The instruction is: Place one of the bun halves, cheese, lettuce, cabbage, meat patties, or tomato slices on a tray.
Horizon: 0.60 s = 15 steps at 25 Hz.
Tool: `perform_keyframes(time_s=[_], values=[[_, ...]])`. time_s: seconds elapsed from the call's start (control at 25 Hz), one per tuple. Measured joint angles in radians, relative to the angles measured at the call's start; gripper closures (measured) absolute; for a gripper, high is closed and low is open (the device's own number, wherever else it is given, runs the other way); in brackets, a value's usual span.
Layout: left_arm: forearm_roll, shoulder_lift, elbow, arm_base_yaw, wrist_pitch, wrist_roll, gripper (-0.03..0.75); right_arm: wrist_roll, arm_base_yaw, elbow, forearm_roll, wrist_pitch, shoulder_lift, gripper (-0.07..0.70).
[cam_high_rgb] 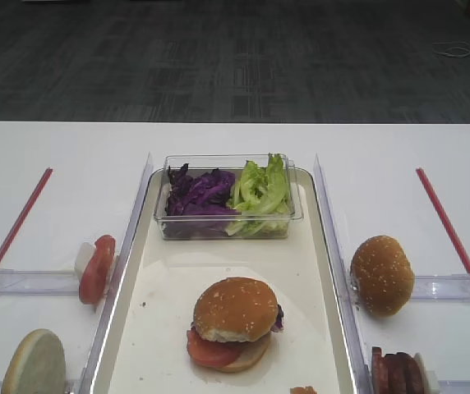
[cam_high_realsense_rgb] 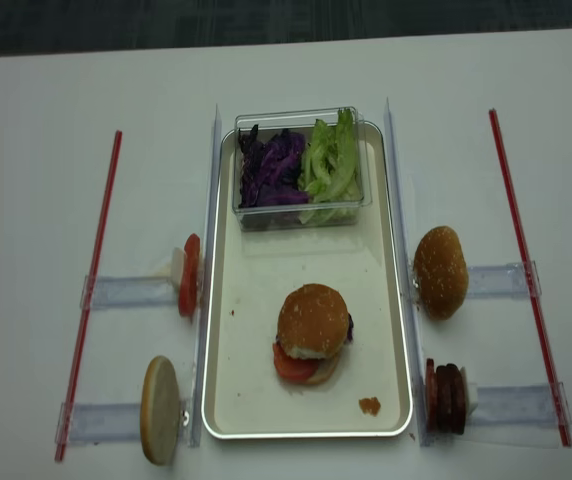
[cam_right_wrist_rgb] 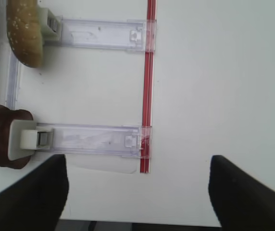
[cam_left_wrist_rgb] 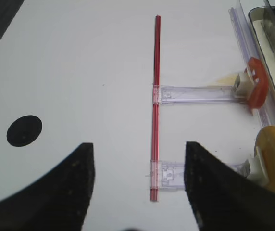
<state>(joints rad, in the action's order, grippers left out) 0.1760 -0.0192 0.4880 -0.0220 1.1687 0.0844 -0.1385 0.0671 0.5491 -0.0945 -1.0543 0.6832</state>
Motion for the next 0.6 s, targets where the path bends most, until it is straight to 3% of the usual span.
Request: perform_keyframes(time_s=[0.6], values=[[0.0, 0.0, 0.0, 0.0, 0.0, 0.0, 0.323, 0.049, 0.0, -0.04, 0.038, 0.002, -0.155, 0.029]])
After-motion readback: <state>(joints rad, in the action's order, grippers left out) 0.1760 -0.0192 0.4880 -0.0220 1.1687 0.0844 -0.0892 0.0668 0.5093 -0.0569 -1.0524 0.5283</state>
